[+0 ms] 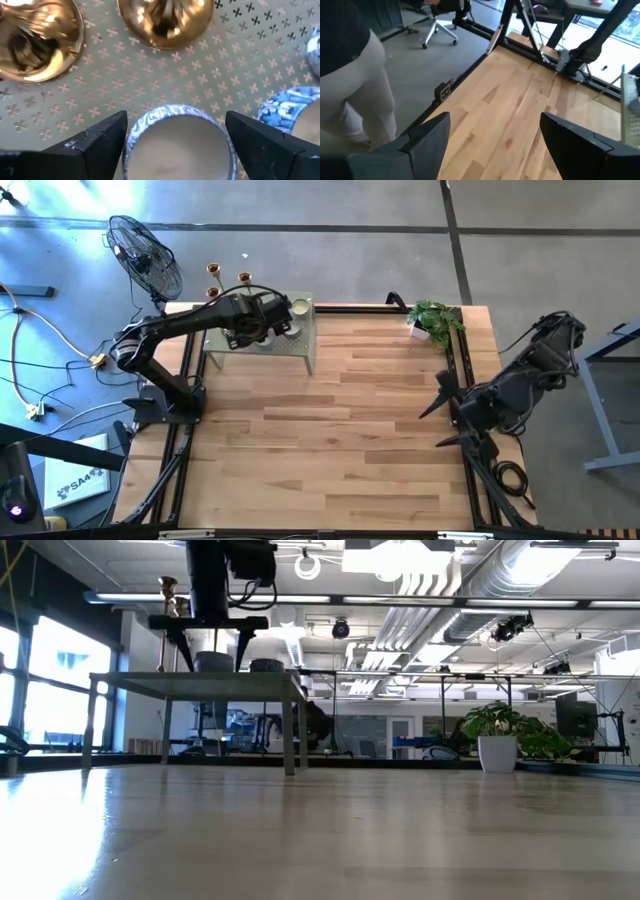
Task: Pick & Place candle stick holders
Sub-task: Put the blue patterned round candle on the shelf, then return to Home Position
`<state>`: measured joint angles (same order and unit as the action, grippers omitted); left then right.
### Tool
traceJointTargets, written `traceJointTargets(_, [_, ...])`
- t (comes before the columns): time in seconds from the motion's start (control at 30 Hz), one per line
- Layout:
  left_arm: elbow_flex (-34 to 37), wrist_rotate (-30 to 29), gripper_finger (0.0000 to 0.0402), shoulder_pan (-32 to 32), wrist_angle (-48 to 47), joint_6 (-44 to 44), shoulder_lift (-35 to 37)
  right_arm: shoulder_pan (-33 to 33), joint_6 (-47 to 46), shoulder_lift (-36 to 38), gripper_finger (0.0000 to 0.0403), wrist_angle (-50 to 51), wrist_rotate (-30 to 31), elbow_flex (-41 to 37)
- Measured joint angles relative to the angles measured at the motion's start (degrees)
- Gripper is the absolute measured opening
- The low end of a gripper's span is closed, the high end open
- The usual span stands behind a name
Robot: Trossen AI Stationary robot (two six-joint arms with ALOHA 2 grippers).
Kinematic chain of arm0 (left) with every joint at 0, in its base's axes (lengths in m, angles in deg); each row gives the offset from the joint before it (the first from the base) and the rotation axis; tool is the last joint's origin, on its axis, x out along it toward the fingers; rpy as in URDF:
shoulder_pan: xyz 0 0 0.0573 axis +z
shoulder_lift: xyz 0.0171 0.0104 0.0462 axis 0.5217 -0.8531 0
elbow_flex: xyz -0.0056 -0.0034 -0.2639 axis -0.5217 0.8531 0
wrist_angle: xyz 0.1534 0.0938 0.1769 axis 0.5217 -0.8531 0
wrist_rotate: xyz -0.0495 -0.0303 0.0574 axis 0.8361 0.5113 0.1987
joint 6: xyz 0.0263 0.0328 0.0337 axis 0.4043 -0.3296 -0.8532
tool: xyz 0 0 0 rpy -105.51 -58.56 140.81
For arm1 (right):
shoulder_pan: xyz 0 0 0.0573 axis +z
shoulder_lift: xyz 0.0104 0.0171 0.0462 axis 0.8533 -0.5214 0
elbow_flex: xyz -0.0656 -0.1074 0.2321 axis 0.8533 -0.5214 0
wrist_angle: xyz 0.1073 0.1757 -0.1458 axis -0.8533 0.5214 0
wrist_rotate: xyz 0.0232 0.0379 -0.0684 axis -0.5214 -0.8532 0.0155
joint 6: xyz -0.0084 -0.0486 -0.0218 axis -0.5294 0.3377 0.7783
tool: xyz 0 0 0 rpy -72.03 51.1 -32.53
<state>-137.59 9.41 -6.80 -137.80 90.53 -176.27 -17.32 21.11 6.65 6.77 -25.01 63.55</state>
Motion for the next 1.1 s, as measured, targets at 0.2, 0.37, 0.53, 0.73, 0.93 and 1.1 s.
traceJointTargets(0.2, [0.00,-0.78,0.0331,0.20,-0.31,-1.02,0.00,0.00,-1.57,1.71,0.0303,0.68,-0.29,0.00])
traceJointTargets(0.37, [0.00,-0.05,0.0332,0.11,-0.73,-2.89,0.02,0.00,-0.35,1.71,0.0303,0.70,-0.23,0.00])
traceJointTargets(0.53, [0.00,-0.33,0.0332,0.11,-0.25,-4.09,0.02,0.00,-0.71,1.66,0.0303,0.70,-0.31,0.00])
traceJointTargets(0.73, [-0.02,-0.63,0.0332,0.11,-0.27,-5.44,0.03,0.00,-2.09,1.34,0.0303,1.39,-0.33,0.00])
traceJointTargets(0.93, [-0.04,-2.69,0.0332,0.11,0.61,-6.93,1.63,0.00,-4.30,0.56,0.0303,2.46,-0.55,0.00])
traceJointTargets(1.1, [-0.04,-3.10,0.0332,0.11,2.10,-7.30,4.69,0.00,-4.90,0.35,0.0303,3.06,-0.57,0.00])
